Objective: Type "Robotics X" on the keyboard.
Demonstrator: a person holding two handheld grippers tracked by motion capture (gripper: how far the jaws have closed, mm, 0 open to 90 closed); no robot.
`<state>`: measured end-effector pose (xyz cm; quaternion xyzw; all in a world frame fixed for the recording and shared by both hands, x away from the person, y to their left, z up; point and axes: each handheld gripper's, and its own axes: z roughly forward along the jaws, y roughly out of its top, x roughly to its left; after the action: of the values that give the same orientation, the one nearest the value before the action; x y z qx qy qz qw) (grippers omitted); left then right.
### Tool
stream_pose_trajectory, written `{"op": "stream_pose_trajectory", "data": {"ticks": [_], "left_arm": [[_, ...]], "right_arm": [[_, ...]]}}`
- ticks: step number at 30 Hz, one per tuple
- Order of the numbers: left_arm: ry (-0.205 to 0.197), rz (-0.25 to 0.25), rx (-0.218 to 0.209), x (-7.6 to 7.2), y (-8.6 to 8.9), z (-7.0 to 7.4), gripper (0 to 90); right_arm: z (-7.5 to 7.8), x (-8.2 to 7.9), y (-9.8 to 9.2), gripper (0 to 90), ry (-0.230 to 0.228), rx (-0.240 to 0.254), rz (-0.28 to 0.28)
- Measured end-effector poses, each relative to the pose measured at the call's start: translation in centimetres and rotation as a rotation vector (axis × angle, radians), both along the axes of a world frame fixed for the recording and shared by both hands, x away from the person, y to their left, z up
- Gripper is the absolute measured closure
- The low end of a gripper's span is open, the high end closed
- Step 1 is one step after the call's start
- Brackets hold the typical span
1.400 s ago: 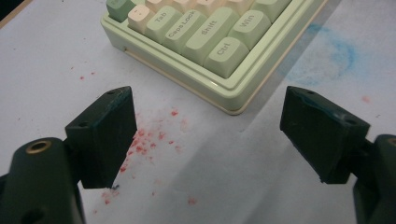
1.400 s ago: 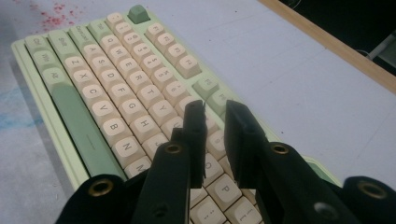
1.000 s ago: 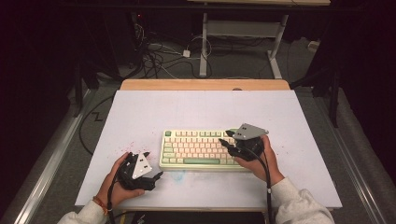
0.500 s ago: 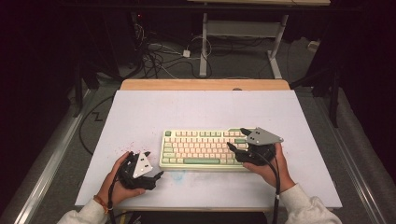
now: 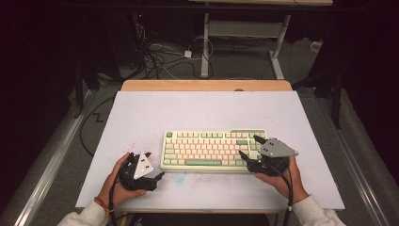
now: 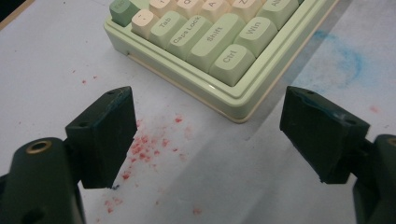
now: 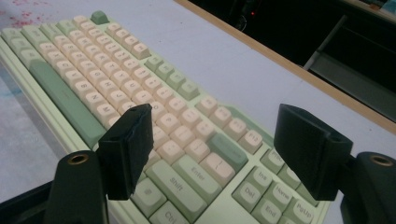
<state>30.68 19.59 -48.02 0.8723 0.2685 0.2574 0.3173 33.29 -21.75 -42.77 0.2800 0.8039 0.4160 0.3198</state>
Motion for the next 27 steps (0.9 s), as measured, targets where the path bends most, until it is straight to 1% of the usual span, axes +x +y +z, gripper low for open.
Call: {"op": "stream_pose_trajectory", "data": {"ticks": [4, 7, 9, 13, 17, 24, 27], "left_arm": [[0.0, 0.001, -0.003, 0.0, 0.1, 0.1, 18.9], [-0.002, 0.002, -0.009, 0.0, 0.1, 0.2, 19.9], [0.0, 0.001, -0.022, 0.0, 0.2, 0.3, 20.3], [-0.01, 0.01, -0.037, 0.0, 0.4, 0.5, 21.9], [-0.017, 0.014, -0.055, -0.1, 0.5, 0.8, 23.8], [-0.015, 0.019, -0.077, -0.1, 0.8, 1.4, 30.9], [0.001, 0.02, -0.094, 0.1, 0.9, 1.6, 38.8]], "right_arm": [[-0.4, -0.5, -0.5, 28.9, 0.001, -0.01, -0.001], [-0.7, -0.8, -0.9, 29.0, 0.0, -0.007, -0.009], [-0.9, -1.0, -1.1, 28.9, -0.002, -0.012, -0.009], [-1.3, -1.5, -1.5, 28.9, -0.001, -0.026, -0.014], [-1.8, -2.0, -1.9, 28.8, 0.012, -0.026, -0.018], [-2.7, -2.8, -2.4, 28.5, 0.029, -0.046, -0.023], [-2.8, -3.1, -2.6, 28.5, 0.029, -0.046, -0.025]]}}
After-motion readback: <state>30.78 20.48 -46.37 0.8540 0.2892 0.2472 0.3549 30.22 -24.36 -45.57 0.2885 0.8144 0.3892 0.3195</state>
